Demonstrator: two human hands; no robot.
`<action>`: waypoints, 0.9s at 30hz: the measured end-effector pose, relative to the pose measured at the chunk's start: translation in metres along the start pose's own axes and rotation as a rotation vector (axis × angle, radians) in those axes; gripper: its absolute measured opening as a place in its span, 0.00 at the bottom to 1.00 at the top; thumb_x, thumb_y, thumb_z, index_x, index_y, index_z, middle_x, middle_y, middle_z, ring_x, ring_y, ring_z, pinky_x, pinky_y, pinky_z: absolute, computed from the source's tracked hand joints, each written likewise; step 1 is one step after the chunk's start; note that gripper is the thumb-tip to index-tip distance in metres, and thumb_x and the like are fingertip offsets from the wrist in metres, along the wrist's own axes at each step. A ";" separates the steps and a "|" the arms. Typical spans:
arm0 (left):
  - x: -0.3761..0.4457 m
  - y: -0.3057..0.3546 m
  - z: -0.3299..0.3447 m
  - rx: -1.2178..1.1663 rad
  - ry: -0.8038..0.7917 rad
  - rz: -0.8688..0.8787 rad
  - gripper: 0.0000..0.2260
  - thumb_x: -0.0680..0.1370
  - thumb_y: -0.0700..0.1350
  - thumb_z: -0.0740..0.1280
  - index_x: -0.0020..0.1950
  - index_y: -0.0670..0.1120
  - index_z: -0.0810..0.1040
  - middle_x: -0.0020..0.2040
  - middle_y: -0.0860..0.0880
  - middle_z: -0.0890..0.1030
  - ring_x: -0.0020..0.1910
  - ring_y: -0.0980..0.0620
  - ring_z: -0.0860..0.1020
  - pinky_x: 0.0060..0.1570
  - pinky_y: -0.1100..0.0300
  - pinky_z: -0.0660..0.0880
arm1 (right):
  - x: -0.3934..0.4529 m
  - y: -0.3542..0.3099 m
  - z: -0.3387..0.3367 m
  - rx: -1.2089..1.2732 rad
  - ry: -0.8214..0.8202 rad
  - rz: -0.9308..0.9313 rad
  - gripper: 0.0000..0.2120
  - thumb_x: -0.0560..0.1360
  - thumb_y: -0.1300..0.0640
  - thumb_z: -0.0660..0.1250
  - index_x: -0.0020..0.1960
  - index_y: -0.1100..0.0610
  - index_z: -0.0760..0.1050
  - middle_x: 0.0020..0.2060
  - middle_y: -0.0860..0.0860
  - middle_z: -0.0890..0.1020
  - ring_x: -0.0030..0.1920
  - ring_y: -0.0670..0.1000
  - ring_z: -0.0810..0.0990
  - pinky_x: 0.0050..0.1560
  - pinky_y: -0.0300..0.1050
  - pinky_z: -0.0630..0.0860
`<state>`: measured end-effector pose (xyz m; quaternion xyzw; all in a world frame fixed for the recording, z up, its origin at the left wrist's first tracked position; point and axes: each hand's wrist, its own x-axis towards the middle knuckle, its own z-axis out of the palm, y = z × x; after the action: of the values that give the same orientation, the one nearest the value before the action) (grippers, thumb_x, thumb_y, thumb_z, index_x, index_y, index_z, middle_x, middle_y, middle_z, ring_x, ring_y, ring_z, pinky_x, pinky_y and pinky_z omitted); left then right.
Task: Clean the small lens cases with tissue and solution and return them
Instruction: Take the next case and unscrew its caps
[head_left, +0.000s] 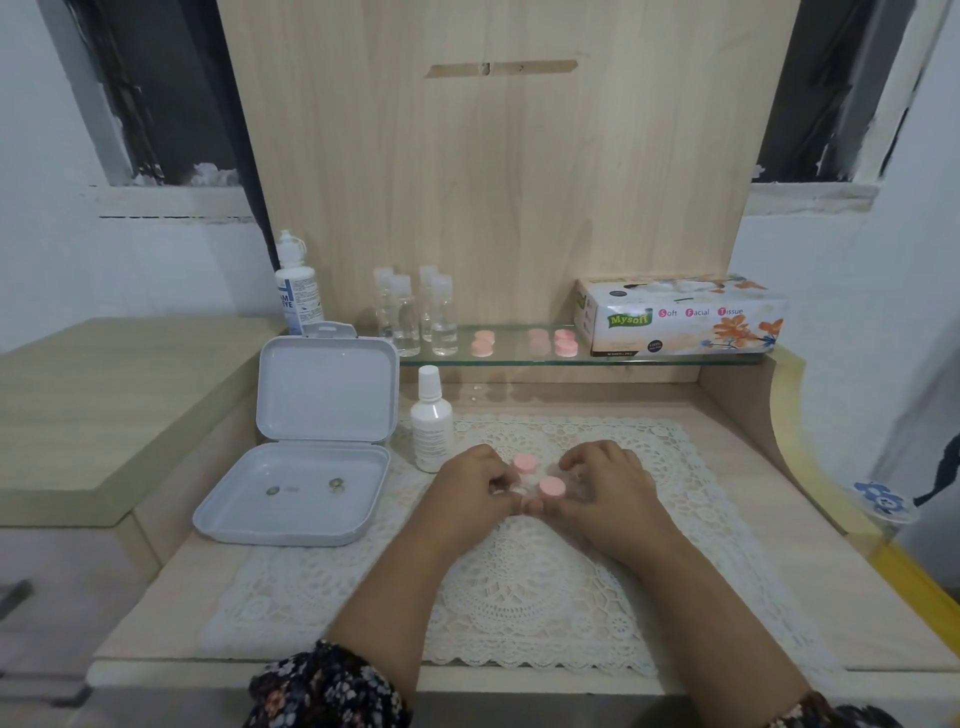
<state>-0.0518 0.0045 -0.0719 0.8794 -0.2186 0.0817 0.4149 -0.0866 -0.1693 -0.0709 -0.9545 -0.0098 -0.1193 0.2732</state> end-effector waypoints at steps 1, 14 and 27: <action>0.000 0.000 0.000 0.001 0.001 0.002 0.07 0.69 0.44 0.75 0.45 0.45 0.83 0.40 0.55 0.73 0.38 0.59 0.71 0.39 0.67 0.66 | 0.000 0.000 0.000 -0.002 0.016 0.008 0.30 0.61 0.27 0.68 0.55 0.44 0.74 0.54 0.42 0.70 0.60 0.45 0.64 0.59 0.44 0.62; 0.000 -0.003 0.002 -0.022 0.005 -0.026 0.09 0.68 0.45 0.76 0.45 0.44 0.82 0.41 0.55 0.74 0.39 0.59 0.73 0.43 0.64 0.68 | 0.001 0.006 0.000 0.270 0.062 -0.016 0.13 0.77 0.52 0.67 0.59 0.39 0.75 0.48 0.32 0.73 0.58 0.45 0.69 0.65 0.50 0.65; 0.000 -0.004 0.001 -0.023 0.000 -0.033 0.11 0.68 0.46 0.77 0.46 0.43 0.82 0.41 0.56 0.74 0.38 0.61 0.73 0.42 0.67 0.67 | 0.014 0.017 0.010 0.184 0.108 0.062 0.06 0.77 0.45 0.67 0.50 0.43 0.81 0.45 0.41 0.81 0.55 0.50 0.77 0.60 0.54 0.73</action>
<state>-0.0501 0.0064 -0.0751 0.8781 -0.2048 0.0722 0.4264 -0.0696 -0.1791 -0.0847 -0.9174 0.0238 -0.1608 0.3633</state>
